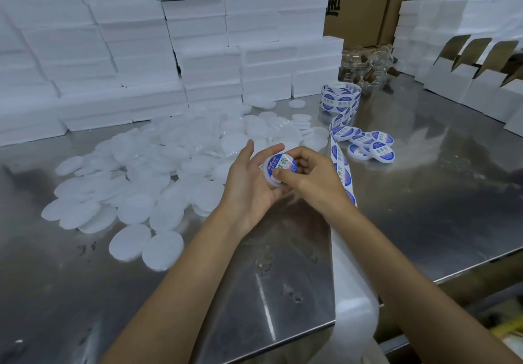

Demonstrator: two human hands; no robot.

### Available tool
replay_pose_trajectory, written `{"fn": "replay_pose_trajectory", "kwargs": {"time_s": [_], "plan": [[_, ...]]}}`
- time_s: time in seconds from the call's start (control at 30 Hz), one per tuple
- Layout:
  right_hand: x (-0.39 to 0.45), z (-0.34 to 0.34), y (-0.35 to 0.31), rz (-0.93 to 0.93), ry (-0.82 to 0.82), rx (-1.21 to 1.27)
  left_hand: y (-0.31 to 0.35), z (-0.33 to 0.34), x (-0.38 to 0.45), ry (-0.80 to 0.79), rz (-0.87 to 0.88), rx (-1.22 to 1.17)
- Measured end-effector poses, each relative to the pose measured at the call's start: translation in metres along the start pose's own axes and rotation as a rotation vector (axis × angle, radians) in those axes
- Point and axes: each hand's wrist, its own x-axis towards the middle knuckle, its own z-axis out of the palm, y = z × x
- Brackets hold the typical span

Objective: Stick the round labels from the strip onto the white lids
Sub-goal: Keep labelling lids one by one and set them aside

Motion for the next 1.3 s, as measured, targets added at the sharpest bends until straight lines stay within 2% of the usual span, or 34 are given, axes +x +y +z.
{"fn": "replay_pose_trajectory", "kwargs": {"time_s": [0.43,0.57,0.67,0.87,1.0,1.3], "plan": [[-0.003,0.001,0.001,-0.016,0.0,-0.033,-0.001,0.005,-0.004,-0.006,0.022,0.088],[-0.005,0.001,0.003,-0.071,0.029,-0.16,-0.002,0.004,-0.002,0.005,0.032,0.104],[-0.004,0.002,0.005,-0.137,0.091,-0.212,0.0,0.003,-0.001,0.004,0.039,0.059],[-0.004,-0.004,0.008,-0.118,0.141,-0.332,0.002,-0.002,0.002,-0.06,0.025,-0.074],[-0.004,-0.002,0.008,-0.179,0.169,-0.42,0.002,-0.001,0.001,-0.121,0.02,-0.086],[-0.003,-0.009,0.008,-0.39,0.146,-0.391,0.002,0.0,-0.002,-0.158,-0.017,-0.074]]}}
